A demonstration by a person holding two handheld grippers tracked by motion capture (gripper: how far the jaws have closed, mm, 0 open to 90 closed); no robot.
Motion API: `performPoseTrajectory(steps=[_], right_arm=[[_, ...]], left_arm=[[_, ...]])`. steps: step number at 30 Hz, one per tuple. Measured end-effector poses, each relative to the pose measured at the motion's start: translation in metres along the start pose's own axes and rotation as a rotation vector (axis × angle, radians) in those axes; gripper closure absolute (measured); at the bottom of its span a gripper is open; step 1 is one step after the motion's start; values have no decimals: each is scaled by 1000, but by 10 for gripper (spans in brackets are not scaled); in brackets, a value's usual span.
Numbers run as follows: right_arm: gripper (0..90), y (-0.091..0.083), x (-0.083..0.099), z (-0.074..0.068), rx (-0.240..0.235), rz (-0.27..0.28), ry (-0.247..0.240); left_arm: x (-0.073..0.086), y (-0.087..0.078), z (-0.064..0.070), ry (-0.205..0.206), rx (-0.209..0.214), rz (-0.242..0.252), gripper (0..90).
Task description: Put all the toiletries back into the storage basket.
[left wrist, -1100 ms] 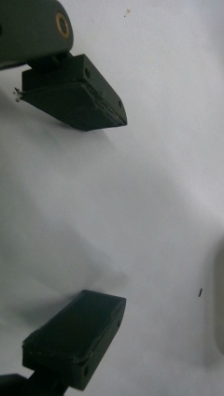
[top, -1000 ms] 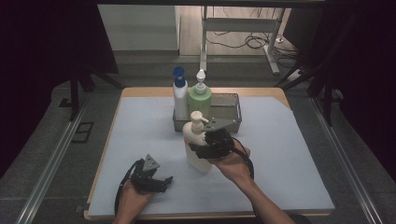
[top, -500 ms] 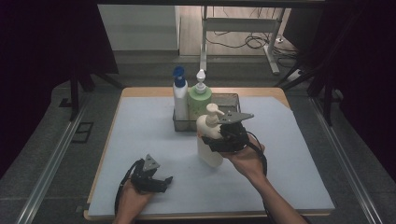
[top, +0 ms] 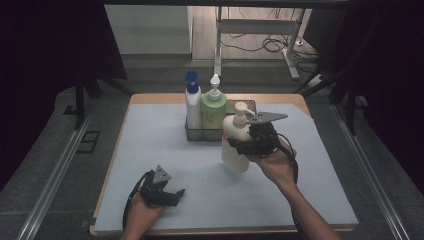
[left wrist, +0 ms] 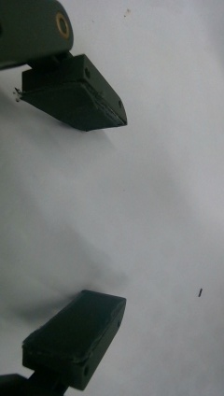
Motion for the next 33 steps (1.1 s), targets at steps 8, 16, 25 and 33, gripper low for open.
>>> performPoseTrajectory(steps=[8, 16, 25, 33], right_arm=[[371, -9, -8, 16, 27, 4, 33], [371, -16, -20, 33, 68, 10, 54], [372, -15, -34, 50, 118, 40, 93], [373, -2, -46, 61, 162, 51, 105]], left_arm=[[0, 0, 0, 0, 0, 0, 122], [0, 0, 0, 0, 0, 0, 121], [0, 0, 0, -1, 0, 0, 121], [0, 0, 0, -1, 1, -1, 122]])
Point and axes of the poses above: each handheld gripper's, and its own axes: y roughly forward along the jaws, x roughly out of its underside, z roughly to its right, the point moved 1 cm from there along y, roughly forward along the jaws, and after that the axes turned 6 degrees about x, right-handed, at the moved point
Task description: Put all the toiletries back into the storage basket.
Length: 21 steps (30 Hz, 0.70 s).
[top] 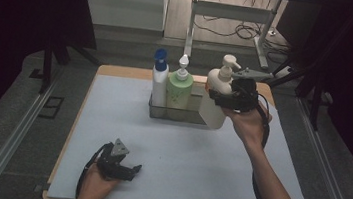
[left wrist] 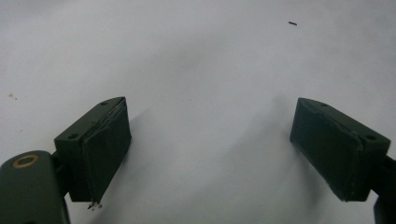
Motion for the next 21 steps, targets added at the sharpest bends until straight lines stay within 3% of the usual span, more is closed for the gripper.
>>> performPoseTrajectory(steps=[21], right_arm=[[372, 41, -17, 14, 75, 16, 29]], left_arm=[[0, 0, 0, 0, 0, 0, 122]])
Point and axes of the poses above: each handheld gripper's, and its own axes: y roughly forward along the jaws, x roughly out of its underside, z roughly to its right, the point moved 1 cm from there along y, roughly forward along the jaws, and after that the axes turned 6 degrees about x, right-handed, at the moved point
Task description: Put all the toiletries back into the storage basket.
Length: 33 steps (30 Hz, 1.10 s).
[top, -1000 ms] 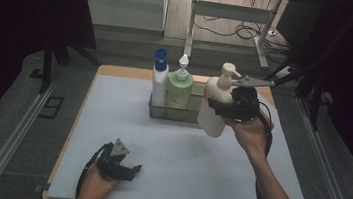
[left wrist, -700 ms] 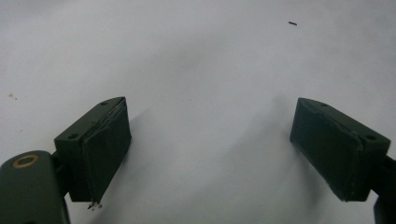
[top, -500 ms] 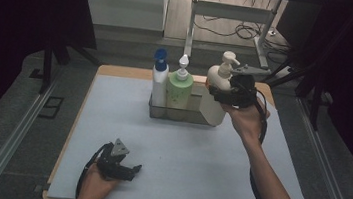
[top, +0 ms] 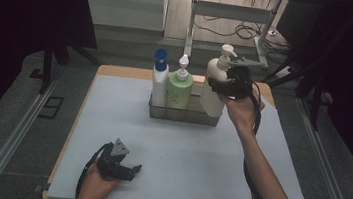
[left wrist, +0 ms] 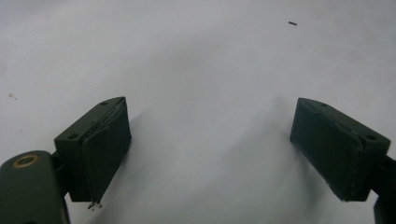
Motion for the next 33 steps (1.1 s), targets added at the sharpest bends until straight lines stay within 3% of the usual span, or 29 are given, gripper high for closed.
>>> performPoseTrajectory(steps=[18, 33], right_arm=[[372, 34, -2, 6, 35, 2, 31], [371, 57, 15, 4, 52, -13, 18]], left_arm=[[0, 0, 0, 0, 1, -2, 122], [0, 0, 0, 0, 1, -2, 122]])
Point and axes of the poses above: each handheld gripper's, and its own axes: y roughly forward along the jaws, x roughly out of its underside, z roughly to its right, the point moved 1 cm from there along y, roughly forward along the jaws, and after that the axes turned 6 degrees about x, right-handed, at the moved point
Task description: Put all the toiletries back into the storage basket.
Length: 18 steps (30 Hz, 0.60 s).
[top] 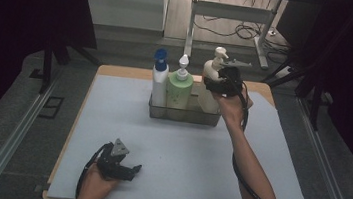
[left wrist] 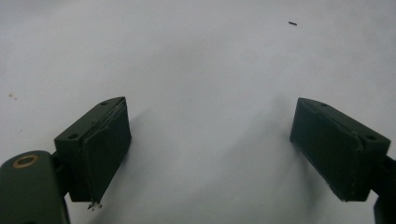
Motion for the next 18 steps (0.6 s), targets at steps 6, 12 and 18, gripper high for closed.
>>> performPoseTrajectory(steps=[6, 12, 18], right_arm=[[371, 7, 7, -1, -1, -11, 2], [371, 10, 12, -1, -2, -14, 4], [370, 17, 21, -3, -6, -28, 5]], left_arm=[[0, 0, 0, 1, 0, -1, 122], [0, 0, 0, -1, 0, 1, 122], [0, 0, 0, -1, 0, 1, 122]])
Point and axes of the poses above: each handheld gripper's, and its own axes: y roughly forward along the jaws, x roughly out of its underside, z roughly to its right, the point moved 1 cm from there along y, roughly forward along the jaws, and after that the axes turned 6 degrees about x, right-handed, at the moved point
